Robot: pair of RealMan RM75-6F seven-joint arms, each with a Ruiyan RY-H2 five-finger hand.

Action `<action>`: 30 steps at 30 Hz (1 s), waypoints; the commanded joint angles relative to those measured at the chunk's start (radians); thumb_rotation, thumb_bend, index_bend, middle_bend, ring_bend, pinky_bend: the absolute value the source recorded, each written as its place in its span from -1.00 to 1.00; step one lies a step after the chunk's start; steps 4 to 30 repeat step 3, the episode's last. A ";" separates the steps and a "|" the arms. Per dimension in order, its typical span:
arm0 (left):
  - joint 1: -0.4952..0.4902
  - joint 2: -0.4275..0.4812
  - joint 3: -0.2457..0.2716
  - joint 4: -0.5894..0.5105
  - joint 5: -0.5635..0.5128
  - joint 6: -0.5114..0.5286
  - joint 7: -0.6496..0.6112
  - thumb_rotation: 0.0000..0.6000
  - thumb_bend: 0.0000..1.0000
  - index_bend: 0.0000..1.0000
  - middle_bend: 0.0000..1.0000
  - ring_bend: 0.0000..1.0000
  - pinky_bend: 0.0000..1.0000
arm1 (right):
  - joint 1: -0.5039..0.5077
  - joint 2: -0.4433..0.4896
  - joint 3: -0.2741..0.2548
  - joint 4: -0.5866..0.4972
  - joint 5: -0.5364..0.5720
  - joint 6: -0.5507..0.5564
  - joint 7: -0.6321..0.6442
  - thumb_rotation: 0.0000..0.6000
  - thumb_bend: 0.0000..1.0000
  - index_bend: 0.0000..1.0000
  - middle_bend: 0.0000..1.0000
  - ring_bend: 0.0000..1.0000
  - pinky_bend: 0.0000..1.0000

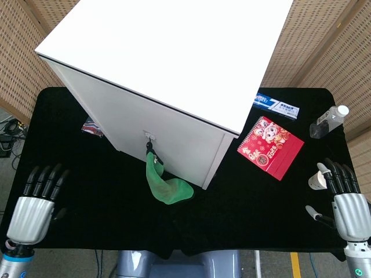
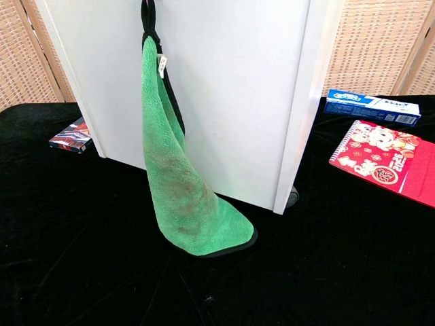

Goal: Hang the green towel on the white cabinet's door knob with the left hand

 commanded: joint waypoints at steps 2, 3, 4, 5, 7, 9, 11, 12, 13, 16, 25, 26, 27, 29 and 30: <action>0.065 0.058 0.002 -0.019 -0.141 -0.046 -0.118 1.00 -1.00 -1.00 -1.00 -1.00 -1.00 | 0.005 -0.009 -0.006 -0.002 -0.015 -0.005 -0.021 1.00 -0.83 -1.00 -1.00 -1.00 -1.00; 0.068 0.058 -0.002 -0.010 -0.144 -0.047 -0.117 1.00 -1.00 -1.00 -1.00 -1.00 -1.00 | 0.005 -0.010 -0.008 -0.002 -0.017 -0.007 -0.026 1.00 -0.83 -1.00 -1.00 -1.00 -1.00; 0.068 0.058 -0.002 -0.010 -0.144 -0.047 -0.117 1.00 -1.00 -1.00 -1.00 -1.00 -1.00 | 0.005 -0.010 -0.008 -0.002 -0.017 -0.007 -0.026 1.00 -0.83 -1.00 -1.00 -1.00 -1.00; 0.068 0.058 -0.002 -0.010 -0.144 -0.047 -0.117 1.00 -1.00 -1.00 -1.00 -1.00 -1.00 | 0.005 -0.010 -0.008 -0.002 -0.017 -0.007 -0.026 1.00 -0.83 -1.00 -1.00 -1.00 -1.00; 0.068 0.058 -0.002 -0.010 -0.144 -0.047 -0.117 1.00 -1.00 -1.00 -1.00 -1.00 -1.00 | 0.005 -0.010 -0.008 -0.002 -0.017 -0.007 -0.026 1.00 -0.83 -1.00 -1.00 -1.00 -1.00; 0.068 0.058 -0.002 -0.010 -0.144 -0.047 -0.117 1.00 -1.00 -1.00 -1.00 -1.00 -1.00 | 0.005 -0.010 -0.008 -0.002 -0.017 -0.007 -0.026 1.00 -0.83 -1.00 -1.00 -1.00 -1.00; 0.068 0.058 -0.002 -0.010 -0.144 -0.047 -0.117 1.00 -1.00 -1.00 -1.00 -1.00 -1.00 | 0.005 -0.010 -0.008 -0.002 -0.017 -0.007 -0.026 1.00 -0.83 -1.00 -1.00 -1.00 -1.00; 0.068 0.058 -0.002 -0.010 -0.144 -0.047 -0.117 1.00 -1.00 -1.00 -1.00 -1.00 -1.00 | 0.005 -0.010 -0.008 -0.002 -0.017 -0.007 -0.026 1.00 -0.83 -1.00 -1.00 -1.00 -1.00; 0.068 0.058 -0.002 -0.010 -0.144 -0.047 -0.117 1.00 -1.00 -1.00 -1.00 -1.00 -1.00 | 0.005 -0.010 -0.008 -0.002 -0.017 -0.007 -0.026 1.00 -0.83 -1.00 -1.00 -1.00 -1.00; 0.068 0.058 -0.002 -0.010 -0.144 -0.047 -0.117 1.00 -1.00 -1.00 -1.00 -1.00 -1.00 | 0.005 -0.010 -0.008 -0.002 -0.017 -0.007 -0.026 1.00 -0.83 -1.00 -1.00 -1.00 -1.00; 0.068 0.058 -0.002 -0.010 -0.144 -0.047 -0.117 1.00 -1.00 -1.00 -1.00 -1.00 -1.00 | 0.005 -0.010 -0.008 -0.002 -0.017 -0.007 -0.026 1.00 -0.83 -1.00 -1.00 -1.00 -1.00; 0.068 0.058 -0.002 -0.010 -0.144 -0.047 -0.117 1.00 -1.00 -1.00 -1.00 -1.00 -1.00 | 0.005 -0.010 -0.008 -0.002 -0.017 -0.007 -0.026 1.00 -0.83 -1.00 -1.00 -1.00 -1.00; 0.068 0.058 -0.002 -0.010 -0.144 -0.047 -0.117 1.00 -1.00 -1.00 -1.00 -1.00 -1.00 | 0.005 -0.010 -0.008 -0.002 -0.017 -0.007 -0.026 1.00 -0.83 -1.00 -1.00 -1.00 -1.00; 0.068 0.058 -0.002 -0.010 -0.144 -0.047 -0.117 1.00 -1.00 -1.00 -1.00 -1.00 -1.00 | 0.005 -0.010 -0.008 -0.002 -0.017 -0.007 -0.026 1.00 -0.83 -1.00 -1.00 -1.00 -1.00; 0.068 0.058 -0.002 -0.010 -0.144 -0.047 -0.117 1.00 -1.00 -1.00 -1.00 -1.00 -1.00 | 0.005 -0.010 -0.008 -0.002 -0.017 -0.007 -0.026 1.00 -0.83 -1.00 -1.00 -1.00 -1.00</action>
